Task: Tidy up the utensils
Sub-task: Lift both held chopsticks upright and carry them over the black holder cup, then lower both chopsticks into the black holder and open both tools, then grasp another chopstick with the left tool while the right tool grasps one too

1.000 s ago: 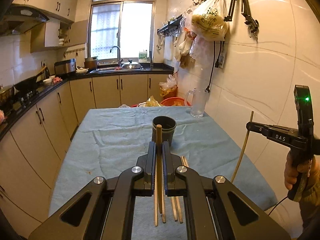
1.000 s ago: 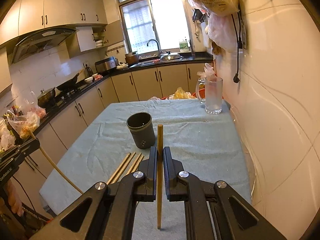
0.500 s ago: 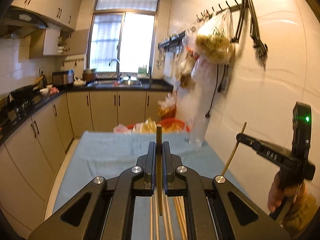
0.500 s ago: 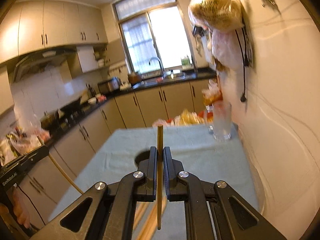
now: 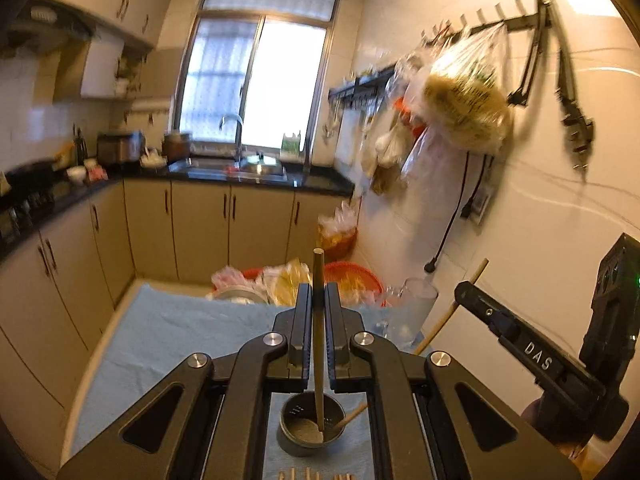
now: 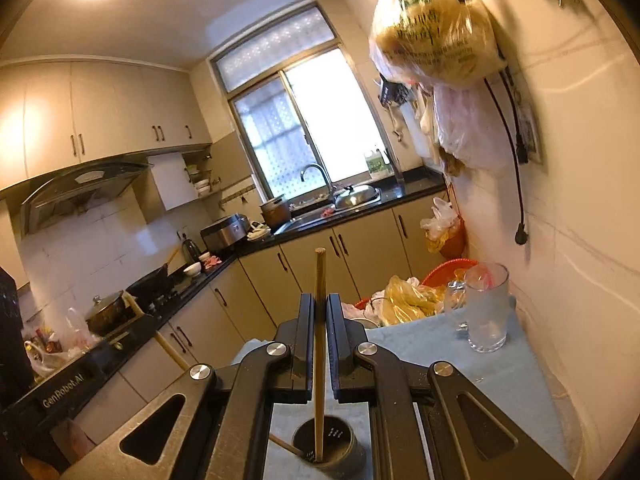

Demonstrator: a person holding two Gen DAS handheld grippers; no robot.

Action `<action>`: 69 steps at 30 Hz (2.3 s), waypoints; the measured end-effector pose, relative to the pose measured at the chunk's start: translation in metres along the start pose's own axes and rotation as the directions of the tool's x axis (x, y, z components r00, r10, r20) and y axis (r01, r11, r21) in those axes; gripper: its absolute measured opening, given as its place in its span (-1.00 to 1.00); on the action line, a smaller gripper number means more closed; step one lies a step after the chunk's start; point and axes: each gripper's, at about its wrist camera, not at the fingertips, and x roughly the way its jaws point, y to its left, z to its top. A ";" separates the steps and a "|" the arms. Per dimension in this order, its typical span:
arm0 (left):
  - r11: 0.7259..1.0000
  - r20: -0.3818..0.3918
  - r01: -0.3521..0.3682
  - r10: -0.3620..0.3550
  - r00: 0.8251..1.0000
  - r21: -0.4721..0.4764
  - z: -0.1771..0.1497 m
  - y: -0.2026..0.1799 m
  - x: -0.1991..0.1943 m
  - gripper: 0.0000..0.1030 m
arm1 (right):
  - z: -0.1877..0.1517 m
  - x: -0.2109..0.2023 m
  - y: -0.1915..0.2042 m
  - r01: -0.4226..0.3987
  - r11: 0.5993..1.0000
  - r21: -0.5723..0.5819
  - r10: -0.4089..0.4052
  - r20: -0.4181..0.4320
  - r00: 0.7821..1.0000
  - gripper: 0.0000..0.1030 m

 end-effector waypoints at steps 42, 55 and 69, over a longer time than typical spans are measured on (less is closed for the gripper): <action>0.995 -0.199 -0.100 0.100 0.975 0.010 -0.137 0.053 -0.087 0.05 | -0.102 -0.069 -0.080 0.184 0.978 -0.098 -0.208 -0.420 0.883 0.13; 0.992 -0.531 -0.040 0.096 0.842 0.117 -0.252 0.040 -0.001 -0.30 | -0.232 -0.038 -0.083 0.025 1.000 -0.001 -0.019 -0.685 0.728 0.00; 0.987 -0.571 -0.032 0.117 0.813 0.158 -0.261 0.045 0.044 -0.66 | -0.249 0.006 -0.055 0.026 0.992 -0.123 -0.102 -0.672 0.734 -0.33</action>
